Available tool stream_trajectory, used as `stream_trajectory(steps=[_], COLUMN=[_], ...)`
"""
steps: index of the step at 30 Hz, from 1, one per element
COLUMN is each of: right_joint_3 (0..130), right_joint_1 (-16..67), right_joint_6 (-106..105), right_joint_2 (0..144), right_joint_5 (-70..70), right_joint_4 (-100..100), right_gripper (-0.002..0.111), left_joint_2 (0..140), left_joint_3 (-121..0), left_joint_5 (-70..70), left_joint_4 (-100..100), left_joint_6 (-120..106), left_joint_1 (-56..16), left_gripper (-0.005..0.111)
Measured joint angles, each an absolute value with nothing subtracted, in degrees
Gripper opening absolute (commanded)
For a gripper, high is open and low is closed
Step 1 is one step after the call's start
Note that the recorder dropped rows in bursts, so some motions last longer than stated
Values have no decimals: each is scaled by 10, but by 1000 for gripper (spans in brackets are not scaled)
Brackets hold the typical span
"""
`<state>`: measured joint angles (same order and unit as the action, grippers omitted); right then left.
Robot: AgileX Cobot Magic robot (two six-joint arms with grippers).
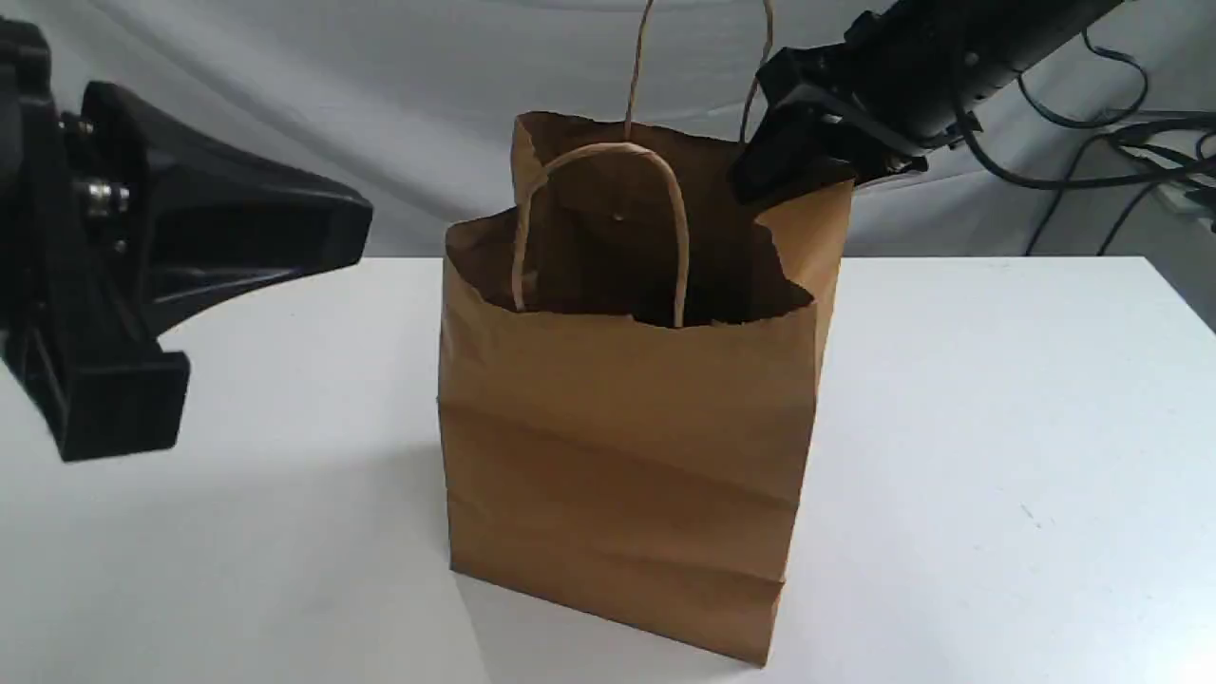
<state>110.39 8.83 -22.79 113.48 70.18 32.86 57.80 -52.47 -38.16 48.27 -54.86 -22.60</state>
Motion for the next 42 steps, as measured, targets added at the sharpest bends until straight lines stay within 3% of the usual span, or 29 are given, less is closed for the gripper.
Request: stream_trajectory(steps=[13, 21, 31, 42], right_joint_3=[1104, 1104, 1077, 781], right_joint_1=[87, 86, 86, 86], right_joint_6=[-229, -232, -261, -384], right_joint_2=[1042, 970, 835, 572], right_joint_5=[702, 703, 691, 429], right_joint_4=[283, 280, 280, 306], right_gripper=[49, 1, 0, 0], left_joint_2=[490, 403, 270, 122], left_joint_3=[-437, -436, -368, -260], left_joint_5=[-331, -306, -217, -74], left_joint_4=[474, 469, 310, 290], left_joint_6=[-525, -507, -303, -232], left_joint_1=[-226, -226, -226, -226], left_gripper=[0, 0, 0, 0])
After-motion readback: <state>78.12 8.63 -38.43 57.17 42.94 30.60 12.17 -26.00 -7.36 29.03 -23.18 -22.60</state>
